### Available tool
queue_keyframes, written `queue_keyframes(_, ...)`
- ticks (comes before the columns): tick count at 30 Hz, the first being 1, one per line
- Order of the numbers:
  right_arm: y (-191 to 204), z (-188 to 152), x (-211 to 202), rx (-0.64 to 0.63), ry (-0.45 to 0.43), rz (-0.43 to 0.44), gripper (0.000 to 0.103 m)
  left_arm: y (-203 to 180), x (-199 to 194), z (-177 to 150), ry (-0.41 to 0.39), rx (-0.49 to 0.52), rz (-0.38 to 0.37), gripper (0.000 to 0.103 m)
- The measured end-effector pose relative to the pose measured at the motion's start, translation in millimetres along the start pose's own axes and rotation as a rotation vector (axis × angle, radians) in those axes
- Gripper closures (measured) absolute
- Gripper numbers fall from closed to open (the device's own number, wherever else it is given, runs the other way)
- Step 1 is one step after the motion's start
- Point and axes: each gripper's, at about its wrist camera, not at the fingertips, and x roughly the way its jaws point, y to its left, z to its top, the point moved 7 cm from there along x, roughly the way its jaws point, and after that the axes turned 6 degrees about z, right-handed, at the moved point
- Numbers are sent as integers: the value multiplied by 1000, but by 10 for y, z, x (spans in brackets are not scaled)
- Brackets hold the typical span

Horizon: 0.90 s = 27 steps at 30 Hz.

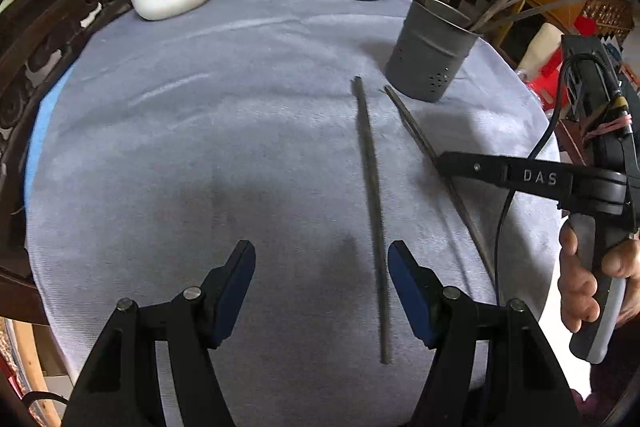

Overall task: Organize utensils
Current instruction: 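Move both open tools to the last two chopsticks on the cloth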

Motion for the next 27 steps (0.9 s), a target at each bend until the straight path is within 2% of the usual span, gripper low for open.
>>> queue_keyframes(6, -96, 16, -111, 35, -27, 27, 81, -85, 65, 28, 39, -10, -36, 34)
queue_keyframes(12, -204, 2, -145, 73, -45, 43, 81, -135, 170, 213, 57, -10, -28, 34)
queue_keyframes(21, -367, -8, -193, 121, -60, 55, 81, -226, 416, 506, 97, -31, -73, 34)
queue_keyframes(25, -401, -18, -211, 132, -61, 62, 81, -228, 551, 654, 119, -63, -99, 48)
queue_keyframes(27, -387, -14, -229, 126, -65, 63, 81, -237, 605, 736, 123, -72, -110, 52)
